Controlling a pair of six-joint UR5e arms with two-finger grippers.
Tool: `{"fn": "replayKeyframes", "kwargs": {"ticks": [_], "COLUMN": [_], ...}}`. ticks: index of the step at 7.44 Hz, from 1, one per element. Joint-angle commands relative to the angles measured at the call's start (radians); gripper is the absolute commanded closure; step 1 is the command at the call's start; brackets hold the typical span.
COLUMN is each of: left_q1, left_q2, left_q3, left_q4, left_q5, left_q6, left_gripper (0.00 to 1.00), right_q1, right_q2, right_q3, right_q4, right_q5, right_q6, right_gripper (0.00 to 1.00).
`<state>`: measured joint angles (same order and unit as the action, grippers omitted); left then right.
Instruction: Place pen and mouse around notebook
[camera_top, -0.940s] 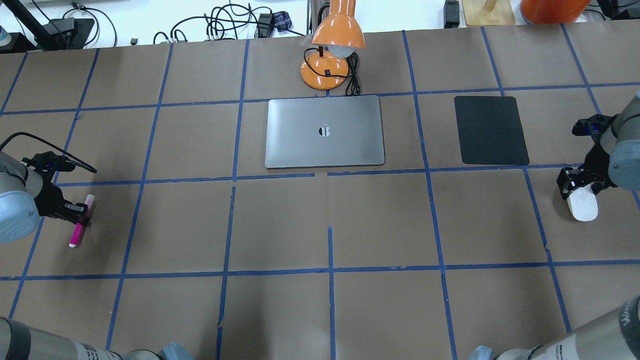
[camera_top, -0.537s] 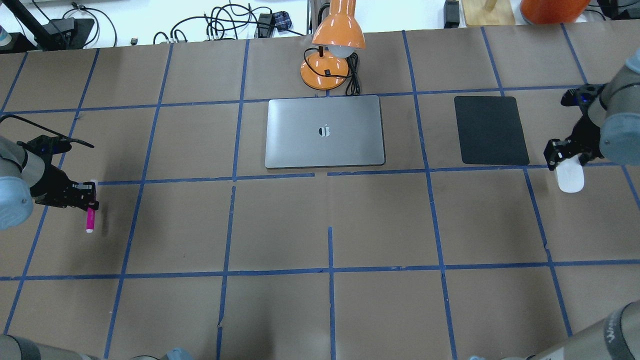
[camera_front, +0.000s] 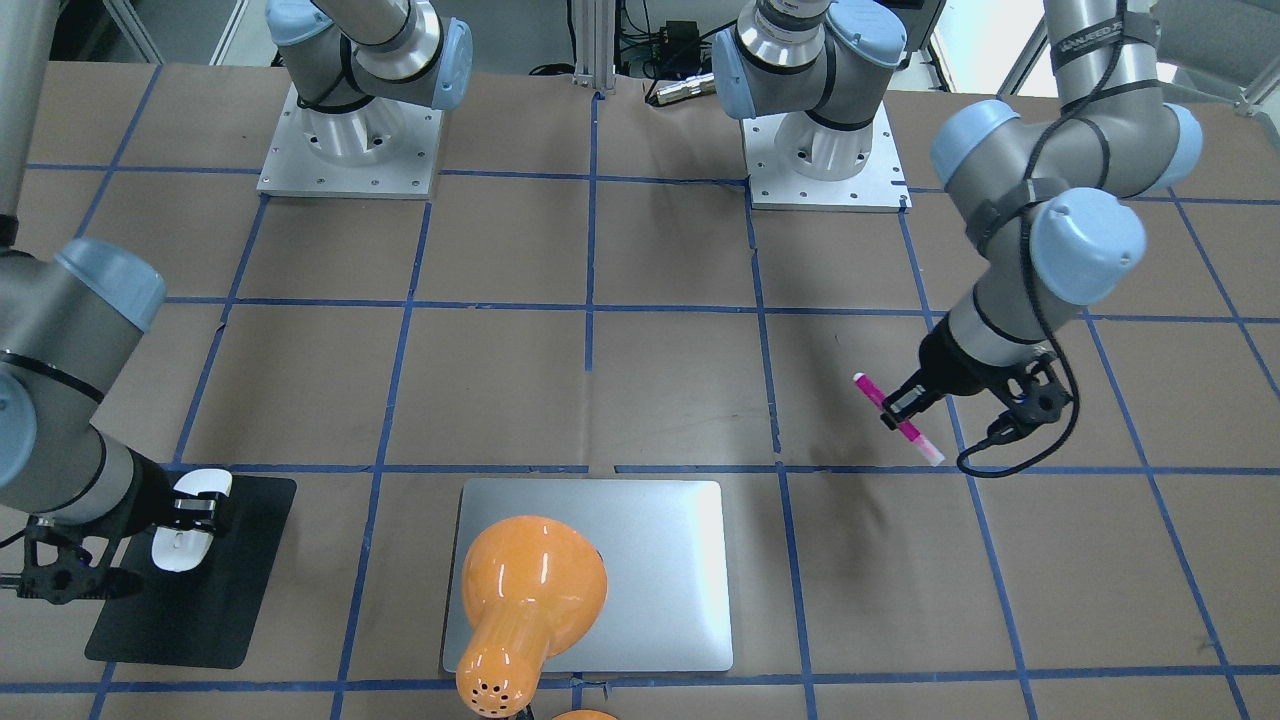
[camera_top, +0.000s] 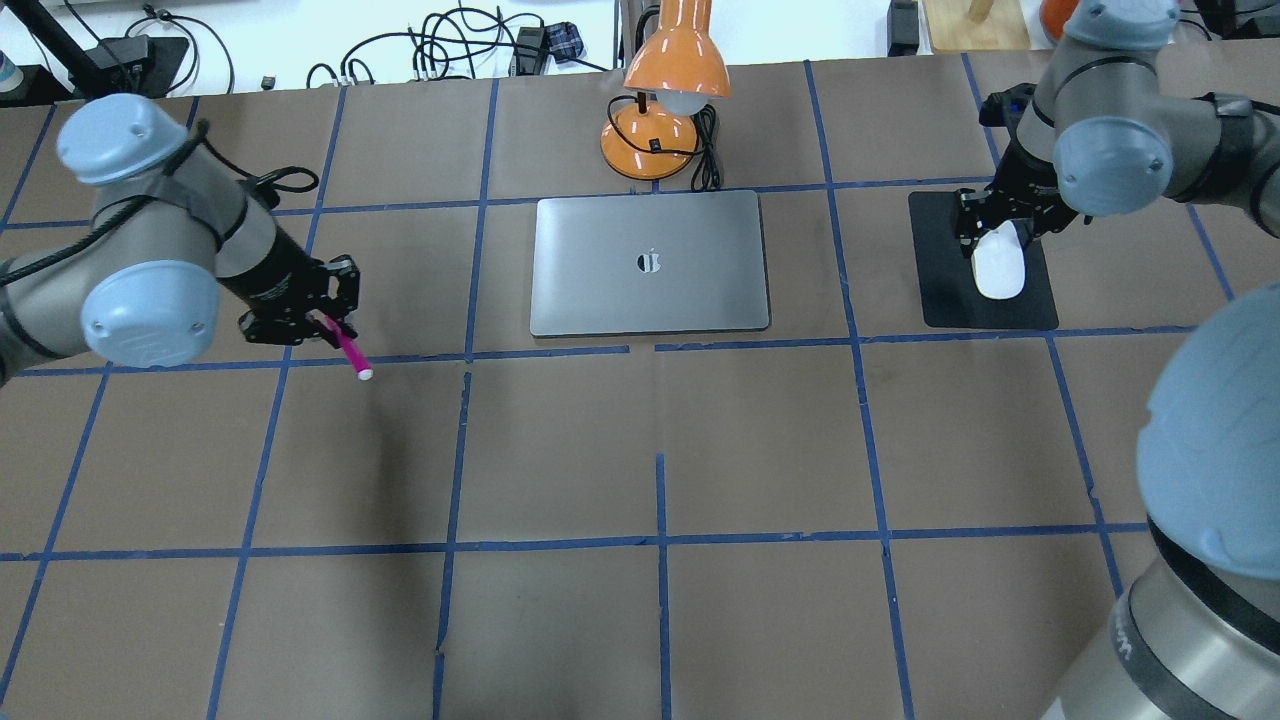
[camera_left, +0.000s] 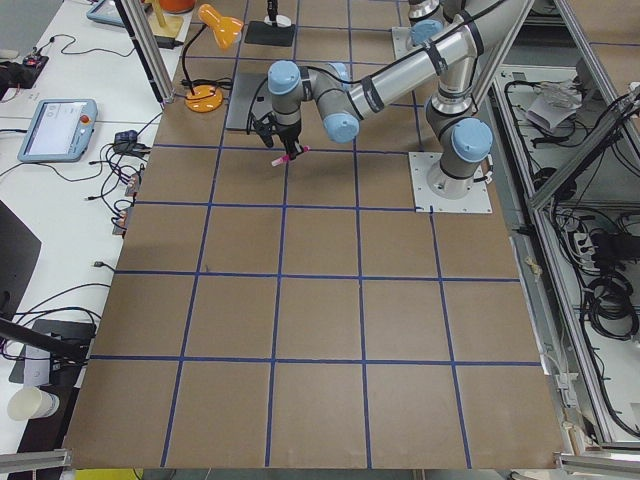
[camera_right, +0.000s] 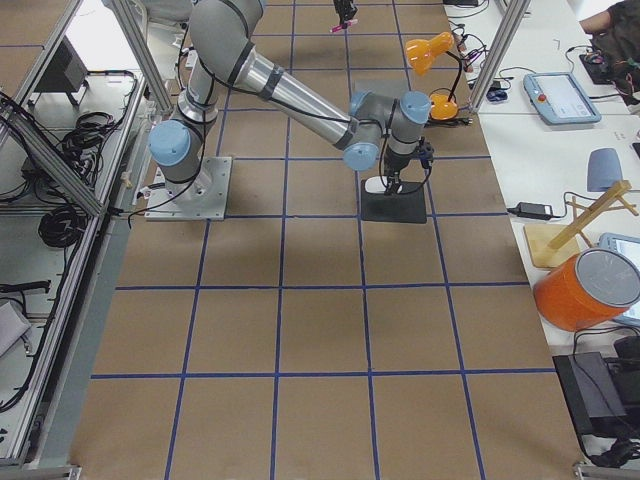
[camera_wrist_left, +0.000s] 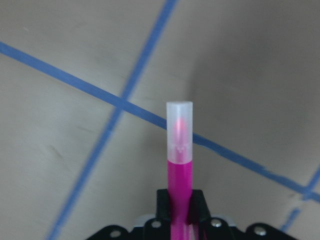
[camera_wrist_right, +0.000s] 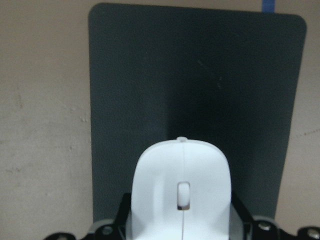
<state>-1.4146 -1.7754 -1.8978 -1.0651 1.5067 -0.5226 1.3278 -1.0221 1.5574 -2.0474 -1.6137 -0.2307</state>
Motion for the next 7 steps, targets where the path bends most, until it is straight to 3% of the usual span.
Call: {"fn": "replayKeyframes", "kwargs": {"ticks": [1,2,4,6,7], "left_q1": [-0.276,-0.375,-0.479,-0.527,-0.549], "left_q2": [-0.036,-0.073,-0.181,-0.283,-0.292], "left_q3": [0.034,0.032,0.037,0.061,0.104], "left_q4": [-0.032,-0.024,0.125,0.258,0.243], "left_q5": [0.001,-0.002,-0.029,-0.075,-0.068], "left_q6": [-0.560,-0.854,-1.240,-1.405,-1.409], "left_gripper": [1.00,1.00,1.00,1.00,1.00], "right_q1": [0.007,0.007,0.007,0.010,0.022], "right_q2": [0.043,0.051,0.065,0.054,0.048], "right_q3": [-0.025,-0.022,-0.031,-0.039,-0.077], "right_q4": [-0.004,-0.008,-0.010,-0.016,0.002], "right_q5": [0.005,0.003,0.003,-0.011,-0.014], "right_q6": [0.008,0.008,0.057,0.077,0.079], "right_gripper": [0.74,0.60,0.06,0.00,0.00]}}
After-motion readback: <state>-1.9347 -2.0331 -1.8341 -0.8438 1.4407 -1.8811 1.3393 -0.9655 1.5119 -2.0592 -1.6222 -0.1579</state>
